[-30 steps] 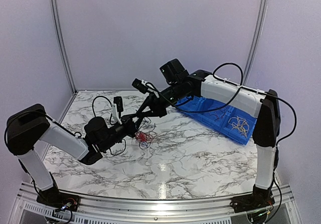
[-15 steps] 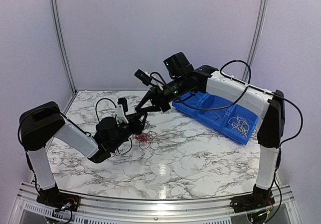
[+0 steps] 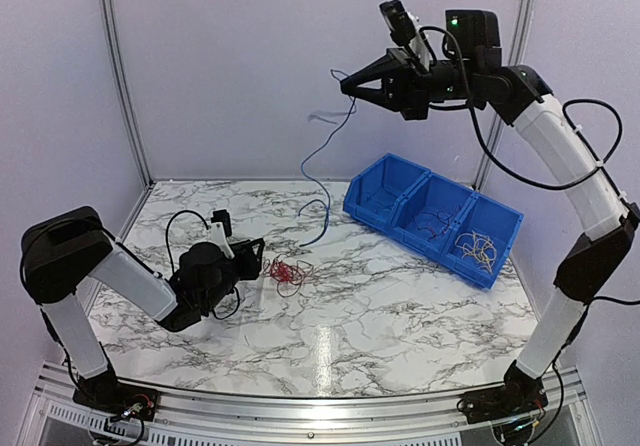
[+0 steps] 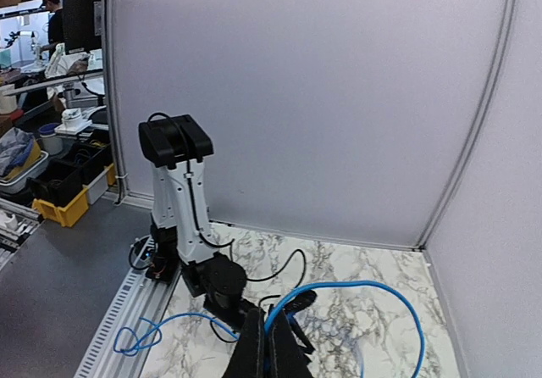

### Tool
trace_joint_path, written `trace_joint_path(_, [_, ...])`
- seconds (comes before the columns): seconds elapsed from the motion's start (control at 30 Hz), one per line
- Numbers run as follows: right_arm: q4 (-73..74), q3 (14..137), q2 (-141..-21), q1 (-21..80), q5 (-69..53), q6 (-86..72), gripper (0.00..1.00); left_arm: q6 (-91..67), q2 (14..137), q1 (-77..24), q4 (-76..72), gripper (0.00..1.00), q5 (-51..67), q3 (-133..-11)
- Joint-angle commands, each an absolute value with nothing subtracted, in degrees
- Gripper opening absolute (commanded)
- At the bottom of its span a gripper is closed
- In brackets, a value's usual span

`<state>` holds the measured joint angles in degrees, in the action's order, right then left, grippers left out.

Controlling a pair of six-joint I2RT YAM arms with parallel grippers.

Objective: Untangle the cables

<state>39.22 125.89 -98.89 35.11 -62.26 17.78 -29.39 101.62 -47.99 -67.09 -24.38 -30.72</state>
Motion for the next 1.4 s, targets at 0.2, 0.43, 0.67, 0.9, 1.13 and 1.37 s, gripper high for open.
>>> trace_joint_path(0.2, [21.28,122.7,-103.71,20.85,-60.34,6.65,0.0,-32.63,90.88,-47.78,-63.44,0.39,-25.36,-24.03])
trace_joint_path(0.43, [15.39,122.5,-111.98,12.63,-58.99,2.93,0.0,-33.4,84.59,-47.91,-61.9,0.4,-24.79,-21.3])
trace_joint_path(0.67, [10.19,122.36,-122.38,6.56,-57.47,-3.68,0.0,-32.66,80.38,-48.06,-59.58,0.4,-24.74,-21.23])
trace_joint_path(0.9, [12.37,121.11,-128.31,5.98,-54.27,-0.4,0.0,-32.48,78.56,-48.08,-58.06,0.4,-25.69,-20.2])
trace_joint_path(1.13, [19.18,120.89,-132.21,5.98,-46.52,4.31,0.21,-33.54,78.25,-48.09,-57.78,0.4,-25.63,-19.51])
trace_joint_path(1.37, [31.56,122.29,-127.22,7.11,-27.27,12.25,0.44,-33.86,78.16,-48.18,-57.07,0.41,-25.64,-19.54])
